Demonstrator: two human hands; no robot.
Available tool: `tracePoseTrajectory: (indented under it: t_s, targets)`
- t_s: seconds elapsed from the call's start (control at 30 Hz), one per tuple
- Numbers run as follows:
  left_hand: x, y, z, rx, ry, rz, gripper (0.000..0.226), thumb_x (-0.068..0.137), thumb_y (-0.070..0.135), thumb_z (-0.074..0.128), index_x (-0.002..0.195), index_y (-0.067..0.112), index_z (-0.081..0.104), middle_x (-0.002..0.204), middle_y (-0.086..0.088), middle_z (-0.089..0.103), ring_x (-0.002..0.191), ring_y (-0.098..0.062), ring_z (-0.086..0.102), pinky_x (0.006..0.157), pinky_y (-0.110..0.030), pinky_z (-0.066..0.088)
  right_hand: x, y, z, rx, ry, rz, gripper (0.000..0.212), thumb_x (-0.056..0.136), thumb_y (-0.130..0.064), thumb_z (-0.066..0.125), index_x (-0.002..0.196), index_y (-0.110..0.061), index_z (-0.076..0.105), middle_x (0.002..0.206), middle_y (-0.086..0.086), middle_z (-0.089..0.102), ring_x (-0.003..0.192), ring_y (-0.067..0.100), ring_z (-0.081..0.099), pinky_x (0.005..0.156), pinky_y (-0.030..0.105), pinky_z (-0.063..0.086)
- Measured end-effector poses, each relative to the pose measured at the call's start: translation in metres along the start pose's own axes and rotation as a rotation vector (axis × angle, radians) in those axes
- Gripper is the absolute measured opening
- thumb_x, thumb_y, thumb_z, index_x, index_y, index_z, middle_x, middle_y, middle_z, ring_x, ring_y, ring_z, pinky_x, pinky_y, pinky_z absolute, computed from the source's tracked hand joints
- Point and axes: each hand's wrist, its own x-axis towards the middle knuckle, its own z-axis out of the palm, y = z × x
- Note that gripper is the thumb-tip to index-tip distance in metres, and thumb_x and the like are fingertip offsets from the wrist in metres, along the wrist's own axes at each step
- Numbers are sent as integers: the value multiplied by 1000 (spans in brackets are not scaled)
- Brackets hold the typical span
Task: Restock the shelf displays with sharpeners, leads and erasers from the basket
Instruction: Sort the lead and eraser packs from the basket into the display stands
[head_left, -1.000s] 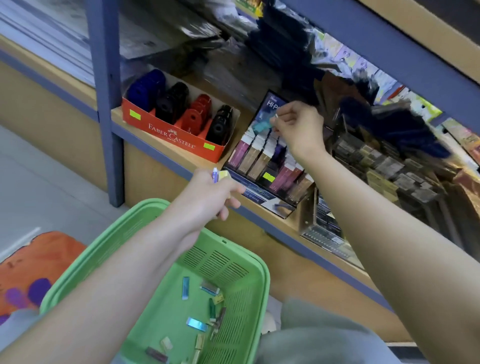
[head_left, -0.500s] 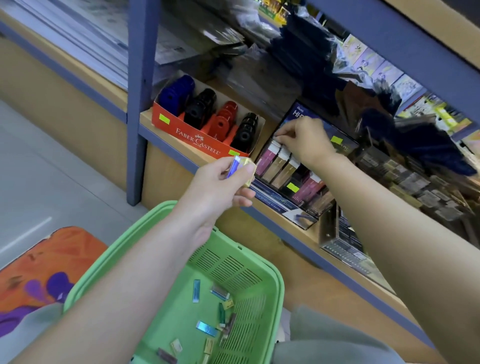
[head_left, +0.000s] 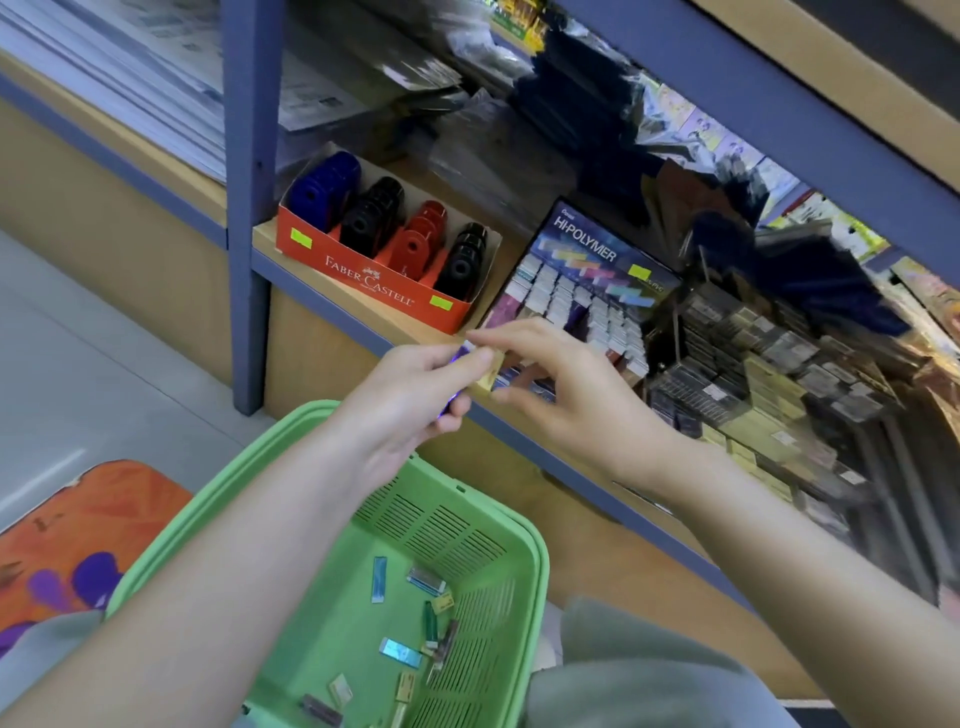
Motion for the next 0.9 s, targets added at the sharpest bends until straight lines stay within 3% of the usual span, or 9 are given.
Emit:
tracePoseTrajectory:
  t_s: [0.13,0.27,0.4,0.53,0.67,0.9]
  targets:
    - [-2,-5,12,155,-127,-67,32,93,41,50,109,16,64,55,6,34,45,-6,28,45,-14,27,-22,9,-6,-38,56,63,33,81,-13,74,112,-16,66,96,-9,56,87,5,55,78,16,46]
    - [-1,-14,38,148,-201,-81,39,98,46,37,99,15,60,60,2,32,49,-8,22,44,-16,19,-52,18,-12,-47,139,137,23,79,-20,75,100,-17,67,92,-7,58,82,2,54,74,12,45]
    - [2,-24,65,129,-156,-78,21,101,26,41,94,10,53,81,-5,49,48,-6,28,41,-15,22,-87,42,-31,21,426,353,21,80,-22,73,99,-21,65,89,-5,64,75,8,60,69,18,51]
    - [5,-32,85,120,-161,-86,13,98,6,40,91,8,51,90,-3,54,48,-6,33,40,-14,24,-128,102,-61,-125,641,622,20,84,-21,70,103,-17,65,93,-1,67,79,9,60,66,13,45]
    - [11,-43,98,204,-174,-38,13,96,9,47,106,10,56,88,-4,56,51,-6,39,43,-16,30,-166,145,-72,-264,555,799,23,84,-12,70,105,-1,68,104,13,69,84,16,58,76,21,40]
    - [16,-59,117,338,-236,-5,16,94,18,56,109,15,60,71,3,50,48,1,43,47,-11,37,-176,168,-64,-234,507,842,22,86,-10,68,107,-4,68,102,7,67,82,13,58,69,18,40]
